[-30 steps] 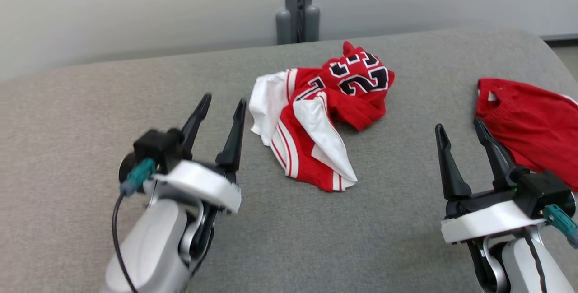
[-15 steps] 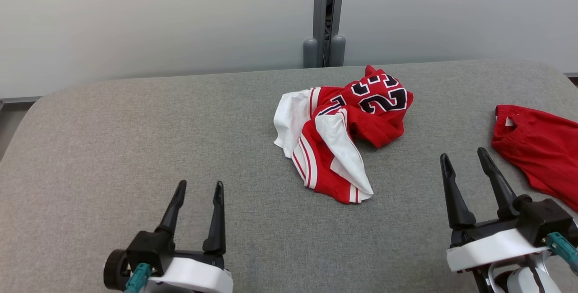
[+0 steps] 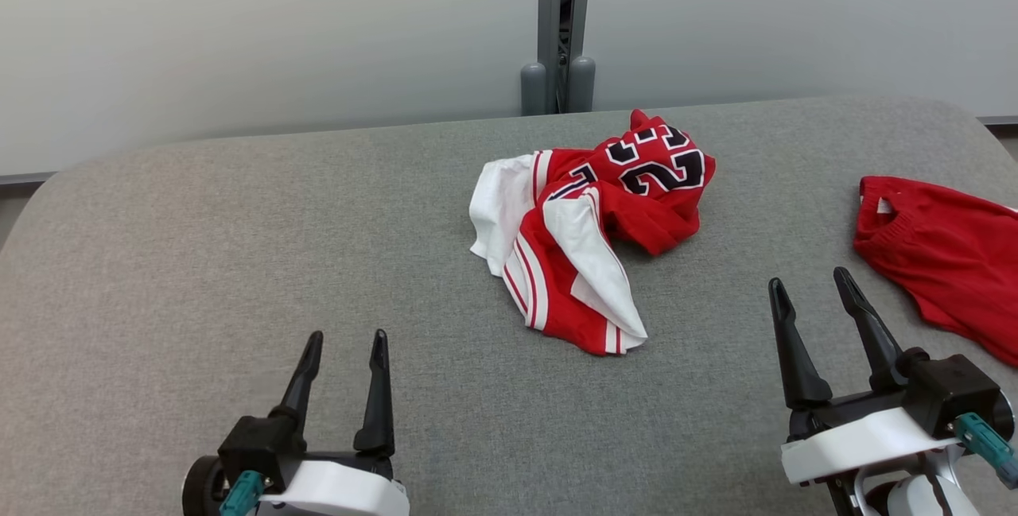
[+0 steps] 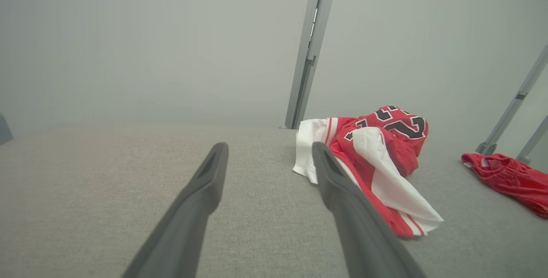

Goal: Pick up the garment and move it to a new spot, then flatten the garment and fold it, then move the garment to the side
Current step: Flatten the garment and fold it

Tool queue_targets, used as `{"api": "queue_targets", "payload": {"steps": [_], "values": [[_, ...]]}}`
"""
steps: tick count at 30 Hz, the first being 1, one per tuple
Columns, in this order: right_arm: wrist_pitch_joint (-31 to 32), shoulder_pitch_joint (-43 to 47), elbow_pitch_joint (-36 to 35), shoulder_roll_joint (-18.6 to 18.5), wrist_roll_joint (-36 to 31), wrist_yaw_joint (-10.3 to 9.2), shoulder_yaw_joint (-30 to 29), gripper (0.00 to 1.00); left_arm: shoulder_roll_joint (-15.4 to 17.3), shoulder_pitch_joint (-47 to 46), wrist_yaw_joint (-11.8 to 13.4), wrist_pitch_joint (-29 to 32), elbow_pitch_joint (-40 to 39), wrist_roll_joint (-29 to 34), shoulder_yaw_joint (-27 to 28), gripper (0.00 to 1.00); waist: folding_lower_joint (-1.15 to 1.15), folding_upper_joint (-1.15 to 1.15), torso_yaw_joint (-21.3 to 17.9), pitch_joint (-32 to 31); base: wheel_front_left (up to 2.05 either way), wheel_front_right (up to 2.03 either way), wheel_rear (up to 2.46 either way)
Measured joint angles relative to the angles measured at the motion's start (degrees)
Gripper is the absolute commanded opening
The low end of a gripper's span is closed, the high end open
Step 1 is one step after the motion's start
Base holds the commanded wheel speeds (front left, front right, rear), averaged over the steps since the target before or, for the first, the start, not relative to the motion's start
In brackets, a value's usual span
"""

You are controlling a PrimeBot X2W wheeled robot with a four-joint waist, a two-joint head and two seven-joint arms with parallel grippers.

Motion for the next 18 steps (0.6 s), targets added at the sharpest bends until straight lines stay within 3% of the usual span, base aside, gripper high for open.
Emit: {"api": "queue_targets", "payload": {"steps": [9,18], "values": [[0.0,-1.2,0.1,0.4,0.0,0.0,0.5,1.0,0.0,-4.0,-3.7,0.0,10.5,-5.4,-5.6,1.0,0.0,0.0,-1.9,2.5,0.0,0.0,0.0],[0.0,-3.4,0.1,1.0,0.1,0.0,0.9,1.0,0.0,-17.0,-6.9,0.0,23.7,-14.3,-16.2,1.0,0.0,0.0,-5.4,7.3,0.0,0.0,0.0]]}}
